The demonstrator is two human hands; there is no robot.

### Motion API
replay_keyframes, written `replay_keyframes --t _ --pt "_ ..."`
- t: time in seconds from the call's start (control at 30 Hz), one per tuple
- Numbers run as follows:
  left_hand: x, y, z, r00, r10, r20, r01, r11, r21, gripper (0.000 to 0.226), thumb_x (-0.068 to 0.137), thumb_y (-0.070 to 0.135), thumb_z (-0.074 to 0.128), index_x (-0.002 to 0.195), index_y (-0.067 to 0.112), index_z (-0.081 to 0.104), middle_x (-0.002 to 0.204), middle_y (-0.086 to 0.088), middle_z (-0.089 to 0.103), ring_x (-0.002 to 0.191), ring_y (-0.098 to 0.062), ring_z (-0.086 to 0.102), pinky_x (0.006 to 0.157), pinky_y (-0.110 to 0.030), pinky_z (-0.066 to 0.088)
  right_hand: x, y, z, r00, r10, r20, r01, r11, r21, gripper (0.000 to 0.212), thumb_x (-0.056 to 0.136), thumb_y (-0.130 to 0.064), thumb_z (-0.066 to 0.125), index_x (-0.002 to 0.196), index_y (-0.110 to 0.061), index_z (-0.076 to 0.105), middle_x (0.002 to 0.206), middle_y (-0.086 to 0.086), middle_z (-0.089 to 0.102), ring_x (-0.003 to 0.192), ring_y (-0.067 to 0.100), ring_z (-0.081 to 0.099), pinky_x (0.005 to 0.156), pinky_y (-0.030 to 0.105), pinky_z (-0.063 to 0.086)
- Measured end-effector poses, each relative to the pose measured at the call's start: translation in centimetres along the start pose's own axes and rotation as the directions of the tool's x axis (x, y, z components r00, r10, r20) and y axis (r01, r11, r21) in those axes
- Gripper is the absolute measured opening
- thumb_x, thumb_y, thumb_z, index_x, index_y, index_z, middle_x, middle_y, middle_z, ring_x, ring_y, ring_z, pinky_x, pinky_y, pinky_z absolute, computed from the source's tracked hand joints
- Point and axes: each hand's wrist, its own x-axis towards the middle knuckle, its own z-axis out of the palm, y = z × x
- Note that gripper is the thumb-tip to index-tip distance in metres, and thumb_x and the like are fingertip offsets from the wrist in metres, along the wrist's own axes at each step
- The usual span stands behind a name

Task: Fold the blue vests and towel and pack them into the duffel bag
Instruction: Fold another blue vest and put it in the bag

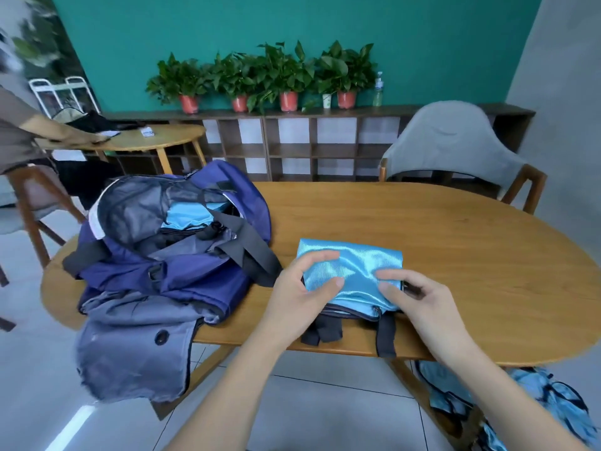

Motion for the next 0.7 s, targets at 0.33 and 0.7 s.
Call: replay_keyframes --t 0.33,0.7 --pt "-2.2 0.2 -17.7 0.945 -0.012 -0.325 0.057 0.99 0.13 0.031 0.083 0.023 0.083 0.11 0.036 0.074 0.122 0.016 0.069 0.117 -0.007 0.063 0.104 -0.042 0.05 2.6 -4.5 16.3 0.954 -0.043 0.297 0.058 0.997 -0.041 0.019 0.088 -0.022 0.077 0.106 -0.027 0.075 0.099 0.011 0.077 0.075 0.017 0.064 0.07 0.027 0.053" --pt "5.3 -3.5 -32.4 0.921 -0.026 -0.388 0.258 0.788 0.559 0.031 0.086 0.023 0.08 0.115 0.025 0.07 0.115 0.013 0.059 0.107 -0.003 0.051 0.088 -0.01 0.032 12.2 -3.2 35.0 0.92 0.095 0.38 -0.033 0.985 -0.168 0.028 0.087 -0.021 0.078 0.115 -0.018 0.072 0.118 0.001 0.064 0.082 0.01 0.068 0.065 0.03 0.062"
